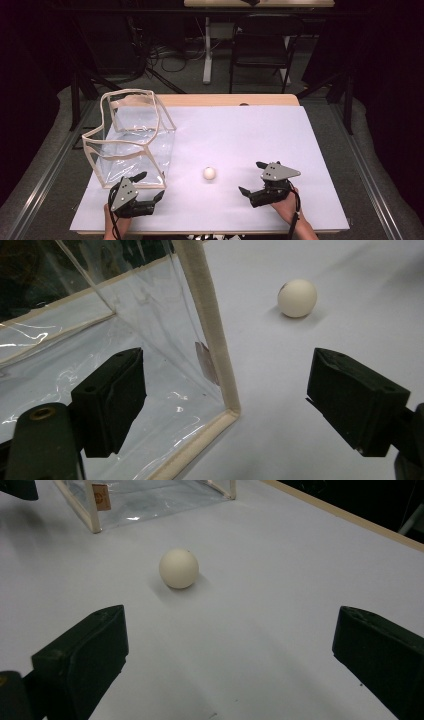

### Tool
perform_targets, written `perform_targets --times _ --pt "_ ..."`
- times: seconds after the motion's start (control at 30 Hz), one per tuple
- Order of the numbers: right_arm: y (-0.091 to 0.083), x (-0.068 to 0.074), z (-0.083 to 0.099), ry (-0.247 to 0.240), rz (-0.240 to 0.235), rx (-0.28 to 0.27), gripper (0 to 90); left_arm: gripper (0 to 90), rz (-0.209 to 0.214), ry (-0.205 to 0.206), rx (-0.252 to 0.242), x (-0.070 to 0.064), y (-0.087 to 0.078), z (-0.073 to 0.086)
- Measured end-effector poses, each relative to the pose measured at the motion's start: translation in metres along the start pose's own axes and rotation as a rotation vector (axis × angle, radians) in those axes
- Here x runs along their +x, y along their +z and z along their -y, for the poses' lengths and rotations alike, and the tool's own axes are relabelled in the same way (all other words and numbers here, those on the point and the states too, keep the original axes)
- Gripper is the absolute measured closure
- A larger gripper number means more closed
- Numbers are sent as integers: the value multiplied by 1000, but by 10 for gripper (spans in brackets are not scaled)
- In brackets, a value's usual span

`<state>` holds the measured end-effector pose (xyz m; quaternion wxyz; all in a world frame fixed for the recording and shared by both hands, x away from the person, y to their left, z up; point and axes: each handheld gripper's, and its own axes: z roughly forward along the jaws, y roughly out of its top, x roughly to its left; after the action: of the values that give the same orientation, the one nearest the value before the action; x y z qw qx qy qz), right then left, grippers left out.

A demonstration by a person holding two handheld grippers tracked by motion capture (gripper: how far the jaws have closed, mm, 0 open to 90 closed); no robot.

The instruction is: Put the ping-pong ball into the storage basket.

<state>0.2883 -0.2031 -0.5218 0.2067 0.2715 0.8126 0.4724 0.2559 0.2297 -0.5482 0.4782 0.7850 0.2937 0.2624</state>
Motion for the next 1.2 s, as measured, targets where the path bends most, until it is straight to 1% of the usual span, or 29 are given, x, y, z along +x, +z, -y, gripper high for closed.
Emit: perform_targets --times 0.3,0.53,0.8,1.1,1.2 --pt "13 1 -9 -10 -19 13 12 161 -6 -2 -5 0 -1 0" --pt "23 1 -15 -13 -31 24 11 161 -2 0 -4 1 -1 0" --pt "33 1 -18 -14 -43 45 11 161 0 -5 -11 1 -2 0" --pt "40 -1 -21 -15 -49 58 10 161 3 -1 -4 1 -1 0" --pt "46 0 -23 -13 -55 70 9 161 3 -2 -5 1 0 0"
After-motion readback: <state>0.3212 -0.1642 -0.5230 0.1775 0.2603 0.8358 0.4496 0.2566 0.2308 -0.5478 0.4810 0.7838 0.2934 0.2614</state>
